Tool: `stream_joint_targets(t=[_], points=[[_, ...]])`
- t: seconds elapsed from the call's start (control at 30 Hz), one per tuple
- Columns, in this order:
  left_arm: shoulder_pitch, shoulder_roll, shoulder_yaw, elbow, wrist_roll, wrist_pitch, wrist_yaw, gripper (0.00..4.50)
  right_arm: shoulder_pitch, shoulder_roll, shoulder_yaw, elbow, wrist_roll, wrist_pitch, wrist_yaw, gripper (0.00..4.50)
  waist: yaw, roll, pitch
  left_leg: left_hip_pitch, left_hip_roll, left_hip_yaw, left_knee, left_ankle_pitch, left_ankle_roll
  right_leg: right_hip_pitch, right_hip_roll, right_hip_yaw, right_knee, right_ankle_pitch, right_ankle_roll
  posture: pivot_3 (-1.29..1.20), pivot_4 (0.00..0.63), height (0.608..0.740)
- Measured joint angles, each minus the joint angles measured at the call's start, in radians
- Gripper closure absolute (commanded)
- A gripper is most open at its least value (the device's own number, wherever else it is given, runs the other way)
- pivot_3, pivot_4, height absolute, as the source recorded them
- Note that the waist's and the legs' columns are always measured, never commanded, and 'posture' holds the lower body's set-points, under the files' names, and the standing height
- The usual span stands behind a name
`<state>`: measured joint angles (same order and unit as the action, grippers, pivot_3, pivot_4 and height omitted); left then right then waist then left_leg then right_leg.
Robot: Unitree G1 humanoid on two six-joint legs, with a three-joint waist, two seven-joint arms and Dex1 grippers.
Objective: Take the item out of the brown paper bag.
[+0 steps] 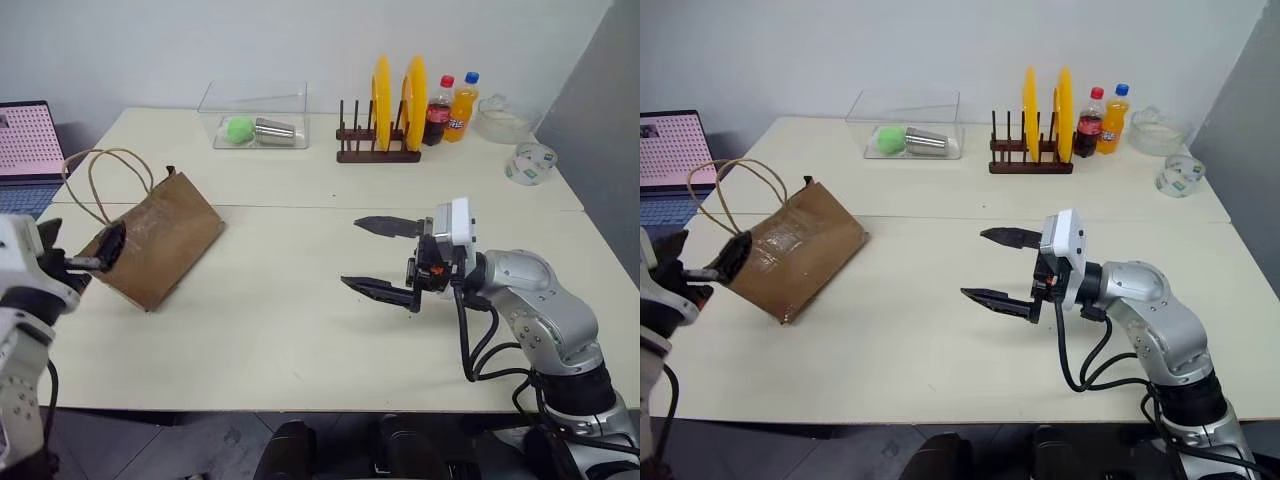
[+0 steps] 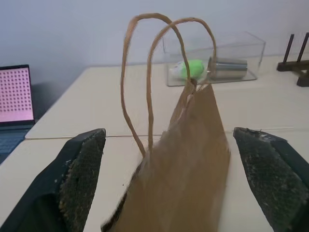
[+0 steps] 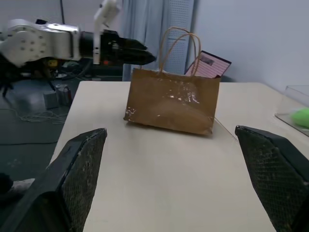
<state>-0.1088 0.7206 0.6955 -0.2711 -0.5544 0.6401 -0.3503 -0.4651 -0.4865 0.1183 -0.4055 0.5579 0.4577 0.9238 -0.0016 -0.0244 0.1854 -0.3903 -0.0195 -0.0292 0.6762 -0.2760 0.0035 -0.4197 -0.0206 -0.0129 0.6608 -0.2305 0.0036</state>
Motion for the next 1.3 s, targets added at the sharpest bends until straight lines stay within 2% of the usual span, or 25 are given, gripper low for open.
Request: stream_joint_targets(t=[0.13, 0.37, 0.4, 0.47, 0.6, 0.83, 1.1, 1.3], points=[[-0.136, 0.085, -0.064, 0.14, 0.004, 0.027, -0.052, 0.05, -0.018, 0.0, 0.004, -0.003, 0.006, 0.01, -0.002, 0.0, -0.001, 0.0, 0.0, 0.0, 0.0, 0.001, 0.0, 0.0, 0.0, 0.0, -0.001, 0.001, 0.0, 0.0, 0.0, 0.0, 0.15, 0.74], [-0.293, 0.149, -0.183, 0.367, 0.054, 0.023, -0.133, 0.05, -0.016, -0.007, 0.004, -0.02, 0.006, 0.024, -0.019, 0.0, 0.0, 0.0, 0.0, -0.001, 0.0, 0.001, -0.001, 0.0, -0.001, -0.002, -0.001, 0.0, 0.0, 0.003, -0.005, 0.0, 0.15, 0.74], [-0.325, 0.16, -0.196, 0.405, 0.063, 0.019, -0.147, 0.21, -0.015, -0.009, 0.003, -0.026, 0.006, 0.027, -0.022, 0.0, -0.001, 0.0, 0.0, -0.001, 0.0, 0.001, -0.001, 0.0, -0.001, -0.002, -0.001, 0.001, 0.0, 0.003, -0.005, 0.0, 0.15, 0.74], [-0.401, 0.185, -0.227, 0.486, 0.083, 0.004, -0.169, 0.62, -0.014, -0.013, 0.003, -0.032, 0.006, 0.031, -0.031, 0.0, 0.0, -0.001, 0.001, -0.002, 0.0, 0.001, 0.0, 0.0, -0.001, -0.002, -0.001, 0.0, -0.001, 0.003, -0.005, 0.0, 0.15, 0.74], [-0.504, 0.216, -0.271, 0.583, 0.119, -0.029, -0.21, 2.01, -0.014, -0.023, 0.002, -0.035, 0.006, 0.034, -0.036, 0.0, -0.001, -0.001, 0.001, -0.002, 0.0, 0.001, -0.001, 0.0, -0.001, -0.002, -0.001, 0.001, -0.001, 0.003, -0.005, 0.0, 0.15, 0.74], [-0.566, 0.223, -0.331, 0.725, 0.191, -0.102, -0.252, 4.37, -0.014, -0.032, 0.002, -0.042, 0.005, 0.035, -0.041, 0.0, -0.001, -0.001, 0.001, -0.003, 0.0, 0.001, 0.0, 0.0, -0.001, -0.003, -0.001, 0.0, -0.001, 0.003, -0.005, 0.0, 0.15, 0.74], [-0.655, 0.236, -0.41, 0.799, 0.224, -0.153, -0.407, 4.46, -0.007, -0.06, -0.002, -0.054, 0.006, 0.036, -0.05, 0.0, 0.002, -0.001, 0.001, -0.004, -0.001, 0.001, 0.0, 0.0, -0.001, -0.003, -0.002, 0.0, -0.001, 0.003, -0.005, 0.0, 0.15, 0.74], [-0.794, 0.236, -0.504, 0.863, 0.254, -0.207, -0.568, 4.46, 0.053, -0.104, -0.031, -0.101, 0.016, 0.054, -0.053, 0.0, 0.001, -0.002, 0.001, -0.006, -0.001, 0.0, 0.001, 0.0, -0.001, -0.004, -0.001, 0.0, -0.001, 0.003, -0.005, 0.0, 0.15, 0.74]])
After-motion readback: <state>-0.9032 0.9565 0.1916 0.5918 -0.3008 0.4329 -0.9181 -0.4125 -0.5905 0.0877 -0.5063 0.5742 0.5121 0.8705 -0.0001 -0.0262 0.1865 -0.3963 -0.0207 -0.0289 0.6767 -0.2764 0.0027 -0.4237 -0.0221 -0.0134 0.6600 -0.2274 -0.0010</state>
